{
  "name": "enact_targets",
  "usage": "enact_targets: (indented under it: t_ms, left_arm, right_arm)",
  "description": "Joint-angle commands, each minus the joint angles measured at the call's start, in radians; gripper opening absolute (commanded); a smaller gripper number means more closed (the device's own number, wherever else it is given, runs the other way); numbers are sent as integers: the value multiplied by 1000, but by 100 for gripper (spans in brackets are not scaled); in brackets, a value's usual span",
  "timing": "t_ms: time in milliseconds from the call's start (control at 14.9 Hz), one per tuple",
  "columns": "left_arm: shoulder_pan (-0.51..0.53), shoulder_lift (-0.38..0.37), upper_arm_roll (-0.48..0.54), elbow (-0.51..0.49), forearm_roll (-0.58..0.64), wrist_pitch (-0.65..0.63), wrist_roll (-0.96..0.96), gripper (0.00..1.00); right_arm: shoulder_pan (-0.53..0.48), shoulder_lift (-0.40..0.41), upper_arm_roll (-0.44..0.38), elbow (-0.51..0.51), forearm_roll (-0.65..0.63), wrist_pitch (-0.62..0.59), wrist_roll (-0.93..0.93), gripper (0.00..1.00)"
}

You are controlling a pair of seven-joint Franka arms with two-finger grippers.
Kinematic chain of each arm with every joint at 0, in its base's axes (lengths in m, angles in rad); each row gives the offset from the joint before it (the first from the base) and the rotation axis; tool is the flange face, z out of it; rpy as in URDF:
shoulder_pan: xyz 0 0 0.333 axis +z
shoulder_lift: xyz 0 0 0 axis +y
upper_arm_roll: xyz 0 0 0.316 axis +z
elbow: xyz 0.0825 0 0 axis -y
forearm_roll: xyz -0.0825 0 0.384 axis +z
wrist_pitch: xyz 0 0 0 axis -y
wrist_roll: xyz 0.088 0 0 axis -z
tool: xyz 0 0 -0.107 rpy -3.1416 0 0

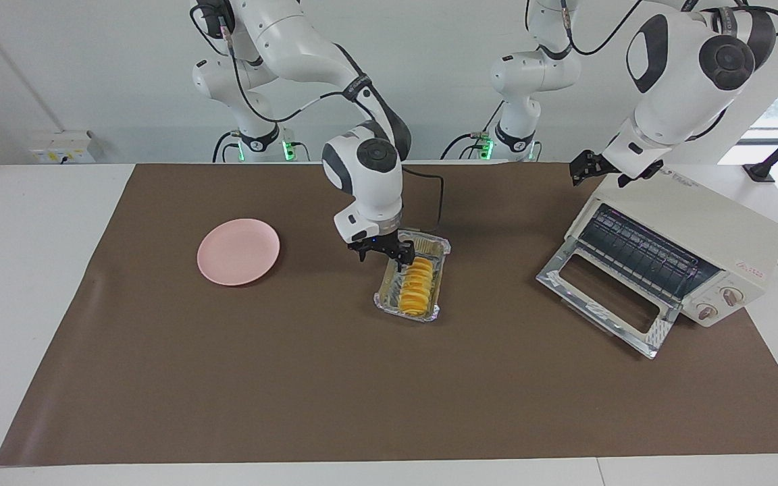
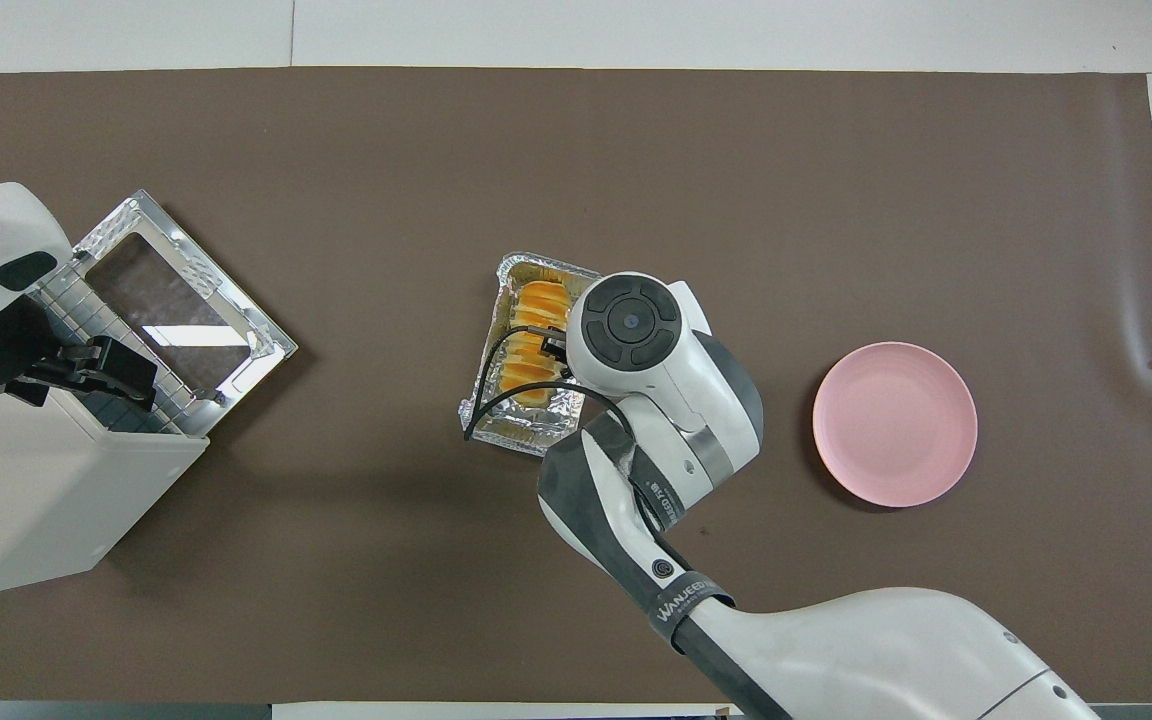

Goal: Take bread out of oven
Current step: 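Grasp the foil tray rim with the right gripper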

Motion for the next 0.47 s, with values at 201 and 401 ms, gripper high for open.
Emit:
enact_targets:
  t_ms: [201, 401]
  left_arm:
    - [9, 9, -5, 73, -17, -51, 8, 100]
    - [3, 8, -6, 73, -17, -64, 14, 100]
  right_arm:
    - [9, 20, -1, 15, -44, 13, 15, 47]
    - [6, 23, -1, 17, -44, 45, -2, 0]
